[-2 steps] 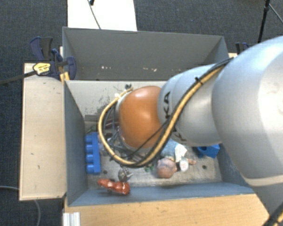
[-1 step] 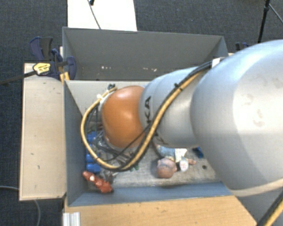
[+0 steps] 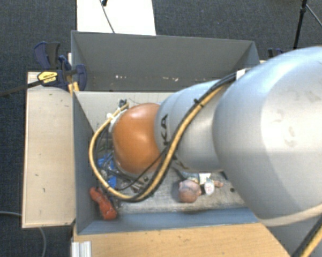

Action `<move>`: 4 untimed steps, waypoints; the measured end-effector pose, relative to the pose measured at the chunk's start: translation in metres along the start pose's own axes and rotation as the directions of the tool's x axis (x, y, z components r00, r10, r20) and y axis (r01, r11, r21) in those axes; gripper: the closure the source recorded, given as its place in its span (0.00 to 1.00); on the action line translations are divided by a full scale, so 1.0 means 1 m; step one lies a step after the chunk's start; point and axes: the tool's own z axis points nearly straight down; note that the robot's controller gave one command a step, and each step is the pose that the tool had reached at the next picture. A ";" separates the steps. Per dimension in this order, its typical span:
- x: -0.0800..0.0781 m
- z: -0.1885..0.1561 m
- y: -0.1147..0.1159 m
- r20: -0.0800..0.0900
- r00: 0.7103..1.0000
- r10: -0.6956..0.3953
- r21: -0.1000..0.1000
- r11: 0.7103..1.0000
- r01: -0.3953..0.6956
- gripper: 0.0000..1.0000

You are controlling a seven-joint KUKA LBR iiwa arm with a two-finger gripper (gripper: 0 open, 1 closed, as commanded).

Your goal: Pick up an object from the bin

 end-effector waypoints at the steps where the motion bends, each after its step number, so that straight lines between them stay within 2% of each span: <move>1: 0.005 0.003 0.000 -0.022 1.000 0.001 0.001 1.000 -0.001 0.00; 2: 0.005 0.003 0.000 -0.022 1.000 0.003 0.001 1.000 -0.002 0.00; 3: -0.011 0.010 0.000 -0.040 0.948 -0.315 -0.009 0.949 0.315 1.00; 4: -0.009 0.010 -0.003 -0.049 0.949 -0.311 -0.006 0.950 0.311 0.00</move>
Offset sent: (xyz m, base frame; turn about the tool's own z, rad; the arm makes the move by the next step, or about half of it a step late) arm 0.0000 0.0000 0.0000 0.0000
